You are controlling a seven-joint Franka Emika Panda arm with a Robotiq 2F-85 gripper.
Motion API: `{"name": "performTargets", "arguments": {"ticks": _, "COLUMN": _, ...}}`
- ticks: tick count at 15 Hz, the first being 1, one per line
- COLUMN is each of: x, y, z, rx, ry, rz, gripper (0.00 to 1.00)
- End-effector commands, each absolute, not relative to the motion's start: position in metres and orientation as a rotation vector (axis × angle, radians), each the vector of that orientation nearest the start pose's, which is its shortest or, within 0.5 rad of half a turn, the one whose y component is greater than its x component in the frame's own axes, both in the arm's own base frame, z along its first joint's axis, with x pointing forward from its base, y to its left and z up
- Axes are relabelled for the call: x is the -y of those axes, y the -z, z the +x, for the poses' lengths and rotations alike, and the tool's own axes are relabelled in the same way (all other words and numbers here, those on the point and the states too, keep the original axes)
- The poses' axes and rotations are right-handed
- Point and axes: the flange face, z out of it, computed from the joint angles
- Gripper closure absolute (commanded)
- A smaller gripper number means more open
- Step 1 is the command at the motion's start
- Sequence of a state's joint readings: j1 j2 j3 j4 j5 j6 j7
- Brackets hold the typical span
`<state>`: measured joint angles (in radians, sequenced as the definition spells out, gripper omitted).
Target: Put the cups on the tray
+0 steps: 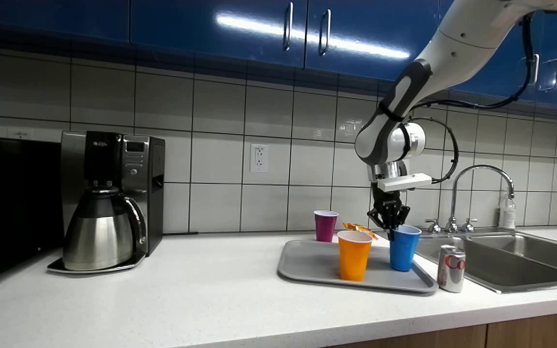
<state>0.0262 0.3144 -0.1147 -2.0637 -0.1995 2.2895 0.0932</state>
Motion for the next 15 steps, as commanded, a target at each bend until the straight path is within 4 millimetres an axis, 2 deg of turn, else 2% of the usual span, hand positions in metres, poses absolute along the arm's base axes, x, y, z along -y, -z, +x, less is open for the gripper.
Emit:
{"name": "performTargets", "arguments": {"ticks": 1, "x": 0.048, "y": -0.273, "z": 0.582, "rx": -0.084, "ry": -0.207, "rz": -3.365, "gripper": 0.77}}
{"name": "performTargets", "arguments": {"ticks": 3, "x": 0.045, "y": -0.271, "z": 0.581, "rx": -0.080, "ry": -0.231, "rz": -3.375, "gripper": 0.65}}
{"name": "performTargets", "arguments": {"ticks": 6, "x": 0.043, "y": -0.269, "z": 0.581, "rx": -0.080, "ry": -0.249, "rz": -3.381, "gripper": 0.42}}
{"name": "performTargets", "arguments": {"ticks": 11, "x": 0.043, "y": -0.275, "z": 0.583, "rx": -0.081, "ry": -0.250, "rz": -3.378, "gripper": 0.05}}
{"name": "performTargets", "arguments": {"ticks": 12, "x": 0.043, "y": -0.278, "z": 0.583, "rx": -0.082, "ry": -0.247, "rz": -3.375, "gripper": 0.01}}
{"name": "performTargets", "arguments": {"ticks": 15, "x": 0.044, "y": -0.288, "z": 0.587, "rx": -0.083, "ry": -0.222, "rz": -3.371, "gripper": 0.00}}
